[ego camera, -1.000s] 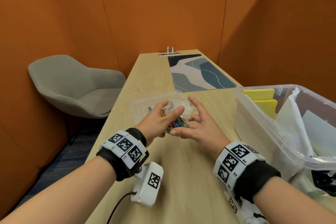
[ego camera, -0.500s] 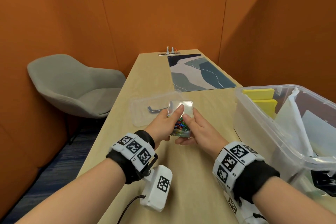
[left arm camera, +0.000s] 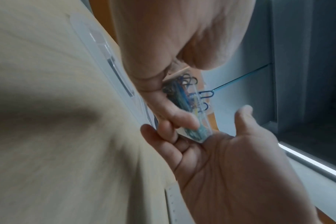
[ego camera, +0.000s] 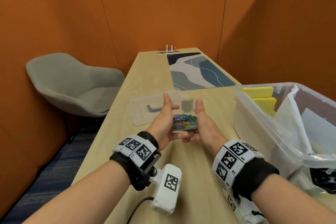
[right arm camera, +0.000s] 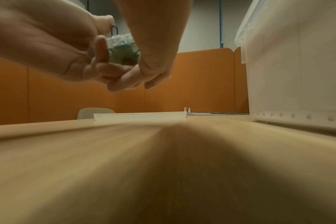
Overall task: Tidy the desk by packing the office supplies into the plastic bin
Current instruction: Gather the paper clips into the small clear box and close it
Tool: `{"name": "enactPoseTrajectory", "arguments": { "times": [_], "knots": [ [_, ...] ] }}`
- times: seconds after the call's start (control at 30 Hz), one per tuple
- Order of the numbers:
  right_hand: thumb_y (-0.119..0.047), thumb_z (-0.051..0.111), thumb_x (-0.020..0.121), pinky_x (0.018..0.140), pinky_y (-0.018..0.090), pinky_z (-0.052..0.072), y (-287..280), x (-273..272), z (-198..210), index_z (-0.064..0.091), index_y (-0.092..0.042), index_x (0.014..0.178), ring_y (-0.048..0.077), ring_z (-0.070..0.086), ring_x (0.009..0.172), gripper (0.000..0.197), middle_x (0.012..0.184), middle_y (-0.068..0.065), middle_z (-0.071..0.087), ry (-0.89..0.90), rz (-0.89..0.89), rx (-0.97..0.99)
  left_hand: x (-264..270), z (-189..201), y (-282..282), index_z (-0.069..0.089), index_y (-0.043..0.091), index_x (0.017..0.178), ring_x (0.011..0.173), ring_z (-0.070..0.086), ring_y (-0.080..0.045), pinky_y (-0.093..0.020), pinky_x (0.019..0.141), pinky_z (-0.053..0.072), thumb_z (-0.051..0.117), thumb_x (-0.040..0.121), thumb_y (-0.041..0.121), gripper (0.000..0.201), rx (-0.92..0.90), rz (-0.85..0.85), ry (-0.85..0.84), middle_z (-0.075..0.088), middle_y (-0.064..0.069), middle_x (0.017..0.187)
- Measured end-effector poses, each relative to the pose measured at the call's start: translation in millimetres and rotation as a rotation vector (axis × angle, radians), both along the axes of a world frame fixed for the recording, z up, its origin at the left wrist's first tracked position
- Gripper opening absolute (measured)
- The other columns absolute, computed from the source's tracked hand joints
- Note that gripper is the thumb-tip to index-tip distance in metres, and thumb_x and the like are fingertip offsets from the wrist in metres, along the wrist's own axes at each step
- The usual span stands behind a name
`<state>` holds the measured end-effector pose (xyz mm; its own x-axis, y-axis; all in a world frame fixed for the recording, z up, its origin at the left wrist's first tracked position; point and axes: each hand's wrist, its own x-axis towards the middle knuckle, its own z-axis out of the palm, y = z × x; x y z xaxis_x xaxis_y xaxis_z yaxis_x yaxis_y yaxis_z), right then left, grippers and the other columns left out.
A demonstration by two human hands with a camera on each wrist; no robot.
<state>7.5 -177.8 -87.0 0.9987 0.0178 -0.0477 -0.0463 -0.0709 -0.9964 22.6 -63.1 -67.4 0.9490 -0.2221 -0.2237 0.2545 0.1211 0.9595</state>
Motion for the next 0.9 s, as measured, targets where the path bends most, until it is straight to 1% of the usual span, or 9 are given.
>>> {"name": "enactPoseTrajectory", "arguments": {
  "times": [0.07,0.1,0.17,0.23,0.3,0.37,0.53,0.67,0.9],
  "knots": [
    [-0.073,0.014,0.077,0.055,0.030,0.058,-1.1,-0.4,0.8,0.057,-0.011,0.111,0.019,0.063,0.050,0.084,0.084,0.017,0.070,0.001,-0.022,0.032,-0.1,-0.1,1.1,0.051,0.019,0.105,0.065,0.068,-0.021,-0.028,0.057,0.058,0.025,0.086,0.068,0.060,-0.060,-0.017,0.006,0.067,-0.011,0.088],
    [-0.073,0.014,0.078,0.058,0.034,0.057,-0.9,-0.8,1.4,0.054,-0.013,0.108,0.022,0.062,0.052,0.078,0.086,0.017,0.069,-0.006,-0.041,0.046,-0.6,-0.8,1.8,0.051,0.017,0.096,0.063,0.067,-0.019,-0.025,0.056,0.057,0.030,0.090,0.061,0.049,-0.064,-0.028,-0.007,0.066,-0.010,0.086],
    [-0.062,0.017,0.090,0.061,0.038,0.056,0.5,-1.2,2.7,0.046,-0.019,0.105,0.025,0.058,0.052,0.053,0.087,0.018,0.067,-0.013,-0.073,0.067,-1.2,-3.3,4.1,0.049,0.014,0.087,0.064,0.065,-0.017,-0.020,0.055,0.056,0.046,0.095,0.036,0.023,-0.040,-0.056,-0.039,0.062,-0.010,0.087],
    [-0.046,0.023,0.098,0.053,0.035,0.053,1.6,-0.5,2.7,0.046,-0.013,0.114,0.021,0.052,0.047,0.043,0.094,0.025,0.064,-0.021,-0.083,0.048,-0.4,-7.4,6.6,0.050,0.010,0.091,0.067,0.064,-0.018,-0.019,0.054,0.056,0.053,0.093,0.017,0.008,-0.046,-0.085,-0.049,0.061,-0.012,0.090],
    [-0.029,0.030,0.100,0.046,0.031,0.049,0.7,2.9,0.2,0.037,-0.014,0.134,0.019,0.049,0.044,0.038,0.104,0.028,0.059,-0.012,-0.084,0.033,0.8,-9.2,8.7,0.052,0.008,0.097,0.067,0.064,-0.018,-0.020,0.053,0.056,0.055,0.091,0.011,0.008,-0.057,-0.089,-0.061,0.061,-0.010,0.088],
    [-0.019,0.033,0.099,0.043,0.028,0.047,-0.4,4.5,-1.8,0.024,-0.017,0.144,0.018,0.048,0.044,0.047,0.101,0.023,0.058,0.002,-0.064,0.017,0.5,-8.9,9.0,0.054,0.010,0.097,0.064,0.064,-0.015,-0.019,0.050,0.055,0.057,0.090,0.010,0.008,-0.033,-0.076,-0.092,0.060,-0.007,0.085],
    [-0.025,0.035,0.099,0.043,0.028,0.048,-0.8,1.5,-0.7,0.035,-0.014,0.138,0.016,0.049,0.047,0.041,0.097,0.014,0.057,-0.053,-0.095,0.001,-3.4,-8.7,13.8,0.054,0.016,0.108,0.075,0.059,-0.014,-0.017,0.053,0.048,0.059,0.088,0.025,0.022,0.163,-0.167,-0.267,0.061,-0.006,0.095],
    [-0.028,0.031,0.100,0.048,0.033,0.049,0.4,1.9,1.8,0.048,-0.013,0.116,0.018,0.049,0.046,0.028,0.100,0.021,0.059,-0.059,-0.081,-0.017,-3.3,-4.9,23.5,0.055,0.016,0.114,0.067,0.061,-0.009,-0.019,0.064,0.054,0.068,0.081,0.011,0.036,0.183,-0.232,-0.302,0.061,-0.005,0.100],
    [-0.022,0.030,0.101,0.049,0.028,0.053,-0.9,-0.5,3.3,0.034,-0.015,0.139,0.019,0.052,0.049,0.039,0.103,0.012,0.057,-0.037,-0.020,0.036,-3.5,-4.0,22.4,0.064,0.020,0.105,0.057,0.058,-0.008,-0.016,0.056,0.051,0.069,0.079,0.004,0.030,0.161,-0.210,-0.332,0.064,0.000,0.082]
  ]
}}
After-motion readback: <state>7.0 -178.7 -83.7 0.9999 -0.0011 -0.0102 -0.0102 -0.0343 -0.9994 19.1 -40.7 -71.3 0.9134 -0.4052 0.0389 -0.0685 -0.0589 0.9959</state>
